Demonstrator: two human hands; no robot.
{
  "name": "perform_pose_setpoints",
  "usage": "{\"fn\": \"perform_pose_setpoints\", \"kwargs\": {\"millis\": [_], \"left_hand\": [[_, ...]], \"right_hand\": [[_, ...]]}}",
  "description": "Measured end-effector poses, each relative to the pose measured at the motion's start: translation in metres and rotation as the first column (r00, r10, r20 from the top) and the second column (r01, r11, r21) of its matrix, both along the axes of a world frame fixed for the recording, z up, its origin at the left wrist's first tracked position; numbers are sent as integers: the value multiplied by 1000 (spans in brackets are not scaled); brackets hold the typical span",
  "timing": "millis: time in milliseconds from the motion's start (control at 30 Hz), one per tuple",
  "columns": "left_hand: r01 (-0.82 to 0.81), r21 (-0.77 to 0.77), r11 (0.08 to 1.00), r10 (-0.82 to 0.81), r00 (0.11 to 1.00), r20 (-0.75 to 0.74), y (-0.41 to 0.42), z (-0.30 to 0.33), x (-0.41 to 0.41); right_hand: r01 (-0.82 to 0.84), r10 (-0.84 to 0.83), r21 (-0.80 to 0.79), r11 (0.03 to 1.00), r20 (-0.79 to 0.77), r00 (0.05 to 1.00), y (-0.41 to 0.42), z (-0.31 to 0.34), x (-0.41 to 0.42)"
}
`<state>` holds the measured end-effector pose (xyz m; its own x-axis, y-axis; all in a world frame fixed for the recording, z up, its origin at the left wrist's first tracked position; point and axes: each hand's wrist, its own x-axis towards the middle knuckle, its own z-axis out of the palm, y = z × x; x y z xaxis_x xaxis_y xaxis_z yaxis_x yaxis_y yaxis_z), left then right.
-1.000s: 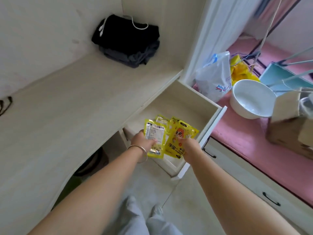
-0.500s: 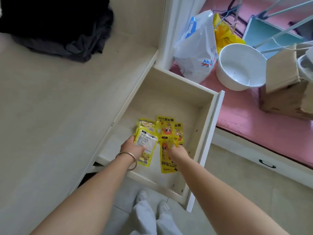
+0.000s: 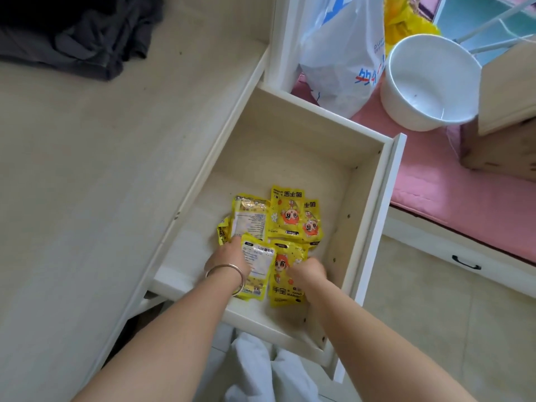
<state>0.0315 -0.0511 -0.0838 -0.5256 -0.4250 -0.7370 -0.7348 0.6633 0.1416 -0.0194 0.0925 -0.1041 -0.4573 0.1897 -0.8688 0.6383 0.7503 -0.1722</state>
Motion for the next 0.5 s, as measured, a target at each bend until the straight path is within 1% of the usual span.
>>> {"fn": "perform_pose_setpoints", "kwargs": {"millis": [100,167,233,300,400,500], "left_hand": [[-23,-54,998,22,999,-24,2,11,0],[-59,-71,996,54,996,-69,2,21,-1],[-110,-35,993,105,987,-124,1,35,-2],[-168,44,985,173,964,-203,1,49,0],[-260,141,955,292,897,-332,4,77,11],[-301,141,943,332,832,-444,8,108,33]], "right_hand": [[9,-11,-25,1000,-70,998,-3,17,-2],[-31,26,-46,998,-120,992,-5,32,-6],[-95,79,-101,990,-155,985,-7,53,-11],[-164,130,-176,971,-191,973,-8,76,-16],[-272,214,-230,934,-247,945,-8,110,-18],[-379,301,-268,886,-289,909,-11,141,-13]]}}
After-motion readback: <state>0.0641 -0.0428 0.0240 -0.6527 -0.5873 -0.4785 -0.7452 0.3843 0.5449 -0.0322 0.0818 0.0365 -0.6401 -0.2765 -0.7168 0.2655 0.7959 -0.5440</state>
